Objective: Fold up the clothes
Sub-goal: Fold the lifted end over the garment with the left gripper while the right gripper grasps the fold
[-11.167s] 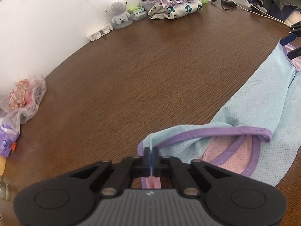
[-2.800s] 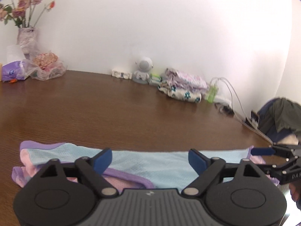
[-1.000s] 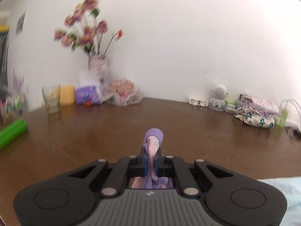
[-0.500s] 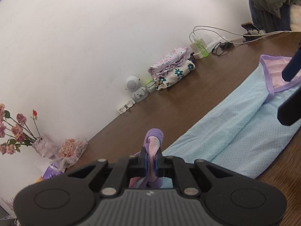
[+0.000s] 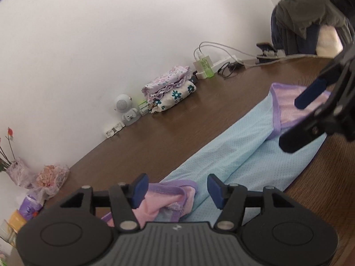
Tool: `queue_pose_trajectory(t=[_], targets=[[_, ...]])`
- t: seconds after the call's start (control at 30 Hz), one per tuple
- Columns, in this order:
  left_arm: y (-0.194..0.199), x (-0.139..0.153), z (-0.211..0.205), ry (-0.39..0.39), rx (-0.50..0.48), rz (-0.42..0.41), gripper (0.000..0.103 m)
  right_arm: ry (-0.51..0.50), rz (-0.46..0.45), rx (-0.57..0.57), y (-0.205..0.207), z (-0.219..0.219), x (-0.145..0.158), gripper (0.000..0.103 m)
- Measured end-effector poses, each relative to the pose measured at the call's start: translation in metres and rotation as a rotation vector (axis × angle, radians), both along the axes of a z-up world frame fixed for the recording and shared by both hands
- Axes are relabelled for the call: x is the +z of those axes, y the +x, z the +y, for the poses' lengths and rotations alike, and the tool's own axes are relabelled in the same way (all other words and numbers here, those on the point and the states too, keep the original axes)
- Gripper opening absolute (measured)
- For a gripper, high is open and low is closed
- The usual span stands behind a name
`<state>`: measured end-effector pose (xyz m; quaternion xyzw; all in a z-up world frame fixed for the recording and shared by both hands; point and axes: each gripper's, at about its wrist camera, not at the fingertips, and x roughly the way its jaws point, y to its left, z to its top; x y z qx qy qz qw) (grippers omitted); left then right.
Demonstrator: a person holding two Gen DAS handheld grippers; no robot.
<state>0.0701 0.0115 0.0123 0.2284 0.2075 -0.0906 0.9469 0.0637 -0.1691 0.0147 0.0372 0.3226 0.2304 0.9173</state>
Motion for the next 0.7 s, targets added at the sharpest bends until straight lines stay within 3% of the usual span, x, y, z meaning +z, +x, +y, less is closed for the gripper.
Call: queue_pose_trajectory(t=[0.17,0.33,0.5,0.63,0.7], targets=[[-0.018,0.033,0.048,-0.177,0.058,-0.033,0.067,-0.017,-0.045,0.054,0.011,0.009,0.017,0.103],[-0.022,0.023,0.095,-0.202,0.208,0.025,0.066,-0.049,-0.095,0.239,0.046,0.046,0.047,0.100],[-0.013,0.013,0.117,-0.372,0.180,0.118,0.057,-0.153,-0.054,0.455,0.096,0.113,0.054,0.070],[-0.007,0.010,0.117,-0.374,0.161,0.128,0.053,-0.234,-0.005,0.552,0.123,0.155,0.043,0.058],[-0.005,0.009,0.116,-0.366,0.150,0.139,0.049,-0.258,0.043,0.614,0.130,0.170,0.037,0.046]])
